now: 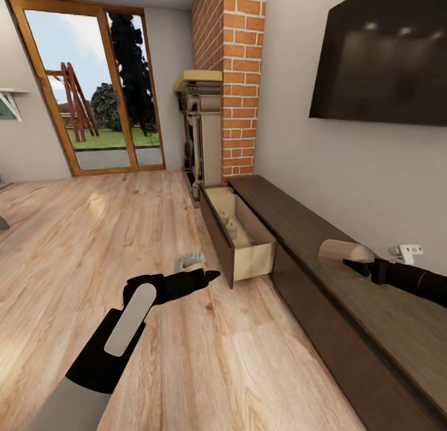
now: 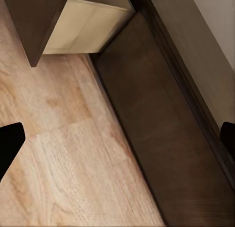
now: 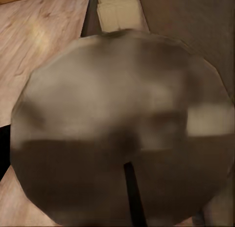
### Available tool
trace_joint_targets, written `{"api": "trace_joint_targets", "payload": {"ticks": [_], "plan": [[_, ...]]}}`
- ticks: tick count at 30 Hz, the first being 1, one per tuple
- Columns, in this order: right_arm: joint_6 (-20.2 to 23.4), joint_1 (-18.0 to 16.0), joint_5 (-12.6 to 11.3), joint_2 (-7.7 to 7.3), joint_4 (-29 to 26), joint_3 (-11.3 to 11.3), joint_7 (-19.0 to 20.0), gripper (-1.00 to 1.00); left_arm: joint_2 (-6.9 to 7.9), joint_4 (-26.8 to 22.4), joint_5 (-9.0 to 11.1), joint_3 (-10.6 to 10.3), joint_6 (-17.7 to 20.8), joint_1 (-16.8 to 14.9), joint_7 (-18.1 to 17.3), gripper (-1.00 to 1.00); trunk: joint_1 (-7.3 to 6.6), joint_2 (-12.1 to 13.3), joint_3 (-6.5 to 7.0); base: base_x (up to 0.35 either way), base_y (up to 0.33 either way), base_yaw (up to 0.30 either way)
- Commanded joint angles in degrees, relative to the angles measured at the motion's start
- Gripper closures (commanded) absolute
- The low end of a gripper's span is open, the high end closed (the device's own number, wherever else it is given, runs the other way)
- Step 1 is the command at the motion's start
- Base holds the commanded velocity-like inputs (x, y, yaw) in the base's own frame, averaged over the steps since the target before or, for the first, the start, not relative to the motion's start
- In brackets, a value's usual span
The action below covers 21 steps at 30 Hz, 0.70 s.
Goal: Place each of the two pumpkins and all three candles from the living room inside a cabinet in the living room (use any cabinet), then make sure every cabinet is closed, and position the cauldron so it is next to a table in the living room.
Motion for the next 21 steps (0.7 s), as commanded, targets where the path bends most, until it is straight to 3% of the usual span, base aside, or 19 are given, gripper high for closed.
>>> {"api": "trace_joint_targets", "payload": {"ticks": [1,10,21], "plan": [[0.6,0.0,-0.8,0.01,0.0,0.0,-0.1,1.0,0.04,-0.1,0.6,-0.1,0.0,0.0,0.6,-1.0,0.02,0.0,-0.06,0.335,-0.158,0.01],[0.6,0.0,-0.7,-0.01,0.0,0.1,-0.1,1.0,0.12,-0.1,0.6,-0.1,0.0,0.0,0.5,-1.0,0.02,0.0,-0.06,0.334,-0.134,0.034],[0.6,0.0,-0.8,-0.01,0.0,0.1,-0.1,1.0,0.13,-0.1,0.6,-0.1,0.0,0.3,0.5,-1.0,0.02,0.0,-0.06,0.335,-0.066,0.224]]}}
